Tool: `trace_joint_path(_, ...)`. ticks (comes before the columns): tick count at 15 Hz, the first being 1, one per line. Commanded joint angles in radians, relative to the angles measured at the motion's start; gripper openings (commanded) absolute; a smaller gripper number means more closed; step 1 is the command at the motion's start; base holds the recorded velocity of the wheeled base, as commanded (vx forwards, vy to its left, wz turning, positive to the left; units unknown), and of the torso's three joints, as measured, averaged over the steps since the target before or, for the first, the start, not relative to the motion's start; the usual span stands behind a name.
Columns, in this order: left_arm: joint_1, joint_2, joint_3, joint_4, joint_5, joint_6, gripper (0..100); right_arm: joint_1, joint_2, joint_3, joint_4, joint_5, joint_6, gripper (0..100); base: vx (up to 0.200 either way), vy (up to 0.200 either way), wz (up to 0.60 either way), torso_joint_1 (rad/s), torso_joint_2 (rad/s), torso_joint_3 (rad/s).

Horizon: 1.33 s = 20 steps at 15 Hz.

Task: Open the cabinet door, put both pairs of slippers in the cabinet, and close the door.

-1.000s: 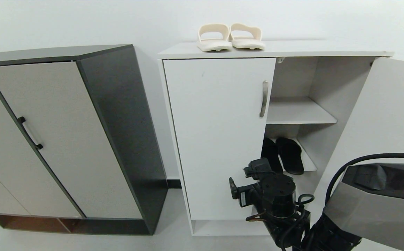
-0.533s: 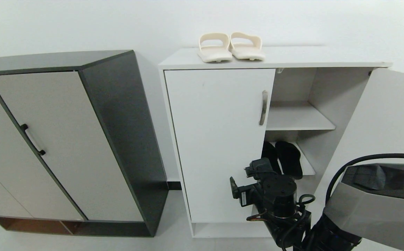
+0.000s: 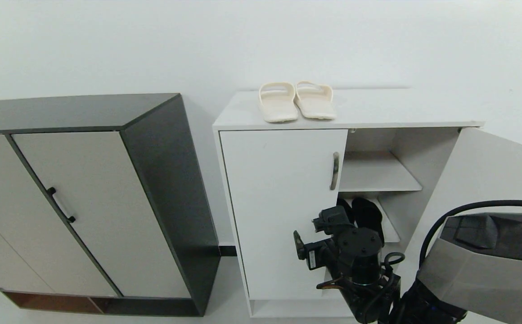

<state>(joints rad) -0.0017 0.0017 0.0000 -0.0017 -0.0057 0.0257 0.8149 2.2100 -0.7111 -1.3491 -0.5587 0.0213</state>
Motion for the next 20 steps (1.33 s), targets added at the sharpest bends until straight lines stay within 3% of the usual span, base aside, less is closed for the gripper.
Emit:
trace_joint_path(1, 0.000, 0.000, 0.000, 0.000, 0.000, 0.000, 0, 0.000, 0.000, 0.001, -0.001, 0.000, 0.000, 100, 0.000, 0.000, 0.00, 0.159, -0.47, -0.320)
trace_joint_path(15, 0.000, 0.000, 0.000, 0.000, 0.000, -0.003, 0, 0.001, -0.015, 0.016, -0.004, 0.002, -0.003, 100, 0.000, 0.000, 0.00, 0.196, -0.51, -0.313)
trace_joint_path(18, 0.000, 0.000, 0.000, 0.000, 0.000, -0.001, 0, 0.000, -0.012, 0.028, -0.062, 0.016, -0.049, 100, 0.000, 0.000, 0.00, 0.237, -0.54, -0.302)
trace_joint_path(20, 0.000, 0.000, 0.000, 0.000, -0.002, -0.001, 0, 0.012, -0.024, 0.038, -0.123, 0.026, -0.153, 100, 0.000, 0.000, 0.00, 0.085, -0.19, -0.110)
